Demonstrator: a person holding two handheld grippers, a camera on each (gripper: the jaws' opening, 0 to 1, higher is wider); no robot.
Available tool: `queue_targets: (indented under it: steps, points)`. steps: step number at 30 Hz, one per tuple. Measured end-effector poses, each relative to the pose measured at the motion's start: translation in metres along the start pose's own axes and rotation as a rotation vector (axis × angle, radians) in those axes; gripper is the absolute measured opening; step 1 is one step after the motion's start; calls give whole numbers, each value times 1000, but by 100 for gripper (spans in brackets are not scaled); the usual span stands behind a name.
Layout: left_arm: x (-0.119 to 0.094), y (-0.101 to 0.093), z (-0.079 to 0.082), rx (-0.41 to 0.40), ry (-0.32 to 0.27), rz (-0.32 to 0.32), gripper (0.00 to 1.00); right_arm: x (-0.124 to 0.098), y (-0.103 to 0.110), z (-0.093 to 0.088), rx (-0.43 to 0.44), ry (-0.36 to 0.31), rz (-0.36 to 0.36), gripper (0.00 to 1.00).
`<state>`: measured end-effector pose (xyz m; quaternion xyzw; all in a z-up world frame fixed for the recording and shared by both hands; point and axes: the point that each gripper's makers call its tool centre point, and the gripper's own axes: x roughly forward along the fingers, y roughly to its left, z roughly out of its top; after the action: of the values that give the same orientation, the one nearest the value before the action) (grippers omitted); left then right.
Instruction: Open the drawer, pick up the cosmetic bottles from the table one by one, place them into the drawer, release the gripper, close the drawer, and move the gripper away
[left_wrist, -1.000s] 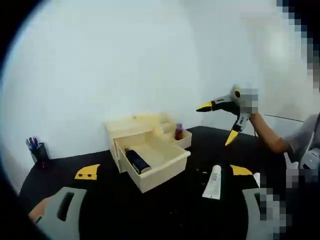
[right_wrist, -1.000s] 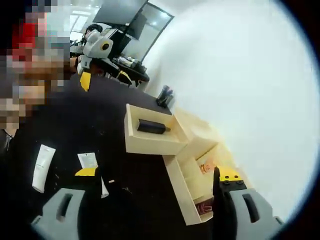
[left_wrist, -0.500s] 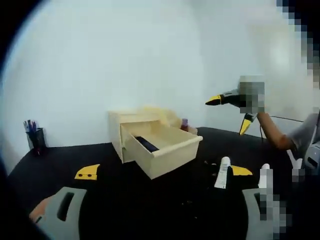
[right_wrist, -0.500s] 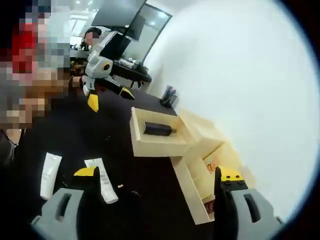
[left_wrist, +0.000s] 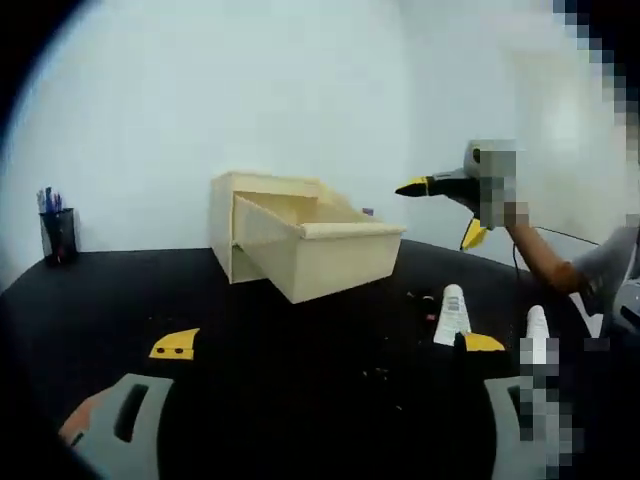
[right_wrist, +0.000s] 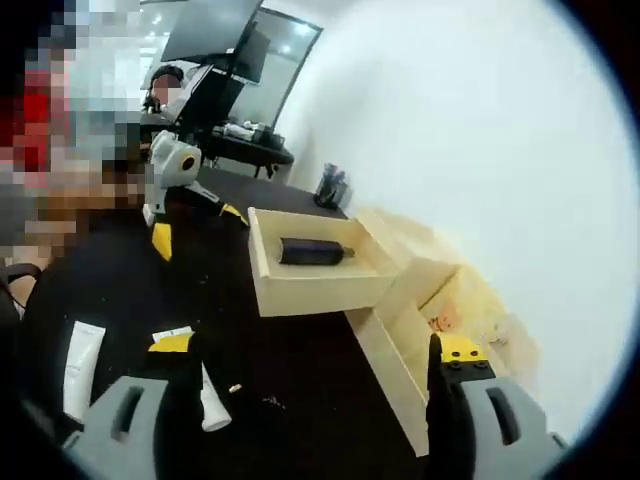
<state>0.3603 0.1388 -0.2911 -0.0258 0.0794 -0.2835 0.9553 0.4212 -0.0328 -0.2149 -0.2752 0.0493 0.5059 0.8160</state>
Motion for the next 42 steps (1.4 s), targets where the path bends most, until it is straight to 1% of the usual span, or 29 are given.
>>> queue_targets:
  steps: [1, 3, 5, 8, 9, 12, 14, 15, 18, 19, 23, 25, 28, 31, 33, 36, 38, 39, 42]
  points:
    - [0, -1, 1, -12, -11, -5, 96, 3, 0, 5, 15, -42, -10, 91]
    - [-2, -1, 0, -23, -8, -9, 96, 9, 3, 11, 39, -114, -16, 92]
    - [-1, 2, -2, -27, 1, -6, 96, 15, 4, 9, 49, -140, -27, 91]
    - [-1, 0, -2, -23, 4, -13, 96, 22, 6, 1, 47, -140, -49, 86]
    - [-1, 0, -2, -23, 4, -17, 96, 23, 2, 3, 40, -136, -55, 86]
    - [-1, 0, -2, -27, 1, -25, 96, 27, 6, 2, 49, -132, -35, 93]
    - [-1, 0, -1, -30, -4, -25, 96, 31, 5, 3, 44, -134, -35, 93]
    - [-1, 0, 0, -32, -6, -27, 96, 34, 0, 3, 32, -131, -46, 93]
    - [-1, -1, 0, -33, -10, -32, 96, 39, -3, 4, 21, -137, -28, 93]
    - [-1, -2, 0, -34, -10, -33, 96, 39, -1, 7, 32, -152, -20, 92]
    - [-1, -4, -1, -31, -7, -41, 95, 49, -7, 11, 68, -175, 12, 91]
    - [2, -6, -5, -14, 16, -45, 95, 54, -14, 12, 86, -182, 11, 90]
    - [2, -7, -7, -7, 25, -50, 95, 58, -15, 8, 89, -175, 5, 90]
    - [2, -5, -4, -16, 13, -49, 95, 66, -23, 4, 129, -172, 15, 90]
    - [2, -6, -4, -20, 11, -50, 95, 68, -25, 4, 160, -181, 19, 90]
    - [2, -7, -5, -12, 18, -55, 95, 69, -33, 4, 189, -200, 17, 90]
    - [3, -7, -6, -10, 21, -56, 95, 71, -36, 3, 206, -201, 24, 93]
    - [3, -7, -6, -10, 22, -56, 95, 69, -30, 3, 220, -200, 34, 93]
    - [3, -7, -6, -10, 22, -55, 95, 70, -34, 2, 239, -210, 41, 93]
